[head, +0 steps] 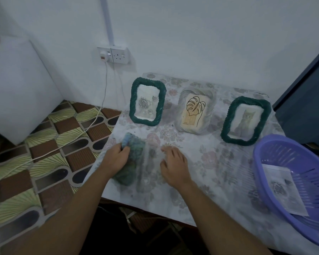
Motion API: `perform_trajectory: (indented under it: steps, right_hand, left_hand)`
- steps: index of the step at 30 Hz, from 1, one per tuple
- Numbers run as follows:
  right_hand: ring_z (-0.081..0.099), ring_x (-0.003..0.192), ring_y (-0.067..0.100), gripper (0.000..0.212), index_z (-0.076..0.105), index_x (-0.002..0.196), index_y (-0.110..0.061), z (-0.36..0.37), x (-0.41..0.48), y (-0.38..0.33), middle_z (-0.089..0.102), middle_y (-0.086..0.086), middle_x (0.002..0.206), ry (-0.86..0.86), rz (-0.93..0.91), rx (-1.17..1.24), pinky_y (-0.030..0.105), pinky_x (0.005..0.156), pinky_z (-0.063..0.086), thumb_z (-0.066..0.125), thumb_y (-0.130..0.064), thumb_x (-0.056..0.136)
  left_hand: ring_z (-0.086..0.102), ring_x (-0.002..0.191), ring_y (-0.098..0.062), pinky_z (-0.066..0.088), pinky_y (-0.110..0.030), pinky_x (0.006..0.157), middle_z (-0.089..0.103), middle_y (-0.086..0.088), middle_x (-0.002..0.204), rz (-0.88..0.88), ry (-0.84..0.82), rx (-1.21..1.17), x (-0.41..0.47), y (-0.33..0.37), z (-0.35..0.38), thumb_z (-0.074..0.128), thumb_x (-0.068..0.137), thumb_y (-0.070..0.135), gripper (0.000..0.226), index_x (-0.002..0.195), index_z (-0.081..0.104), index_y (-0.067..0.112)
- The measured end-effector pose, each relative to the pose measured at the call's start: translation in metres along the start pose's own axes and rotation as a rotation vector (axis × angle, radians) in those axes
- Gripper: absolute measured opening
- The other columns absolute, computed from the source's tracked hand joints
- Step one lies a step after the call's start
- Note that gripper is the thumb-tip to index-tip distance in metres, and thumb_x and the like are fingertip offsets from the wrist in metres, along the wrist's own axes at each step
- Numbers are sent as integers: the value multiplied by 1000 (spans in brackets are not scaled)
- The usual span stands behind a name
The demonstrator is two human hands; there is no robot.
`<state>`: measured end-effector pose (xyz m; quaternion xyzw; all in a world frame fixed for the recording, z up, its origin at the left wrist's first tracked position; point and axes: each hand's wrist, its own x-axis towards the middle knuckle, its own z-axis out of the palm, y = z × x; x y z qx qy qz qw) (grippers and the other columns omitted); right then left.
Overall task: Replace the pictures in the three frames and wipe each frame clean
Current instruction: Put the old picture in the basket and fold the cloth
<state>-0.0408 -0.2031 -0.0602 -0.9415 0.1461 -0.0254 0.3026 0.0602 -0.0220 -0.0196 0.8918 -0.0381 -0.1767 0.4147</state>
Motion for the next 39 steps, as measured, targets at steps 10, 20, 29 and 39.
perform_trajectory:
  steps: [10,20,29,39]
  right_hand:
    - [-5,154,25,86,8,159,-25,24,5,4,7,4,167,-107,47,-339,53,121,-12,-10,-51,79]
    - [-8,154,25,80,7,160,-25,28,4,6,6,5,168,-93,43,-363,53,121,-14,-5,-51,84]
    - [-10,154,24,79,6,160,-25,28,4,5,1,4,168,-88,41,-364,53,121,-13,-4,-51,85]
    - [-8,154,23,63,17,158,-26,17,12,2,5,2,168,-103,80,-176,49,122,-13,36,-36,99]
  left_hand:
    - [57,87,-30,44,-36,77,61,-11,100,134,13,272,32,-16,-9,48,99,27,17,109,48,14]
    - [37,133,-38,40,-56,103,46,-14,143,380,265,602,31,-17,-3,51,93,20,45,138,46,18]
    - [-5,152,-28,5,-50,120,3,-2,166,378,3,720,31,-44,23,-2,86,62,79,158,5,28]
    - [-4,152,-28,0,-48,120,5,-2,166,368,-5,674,26,-32,17,6,92,58,72,158,11,28]
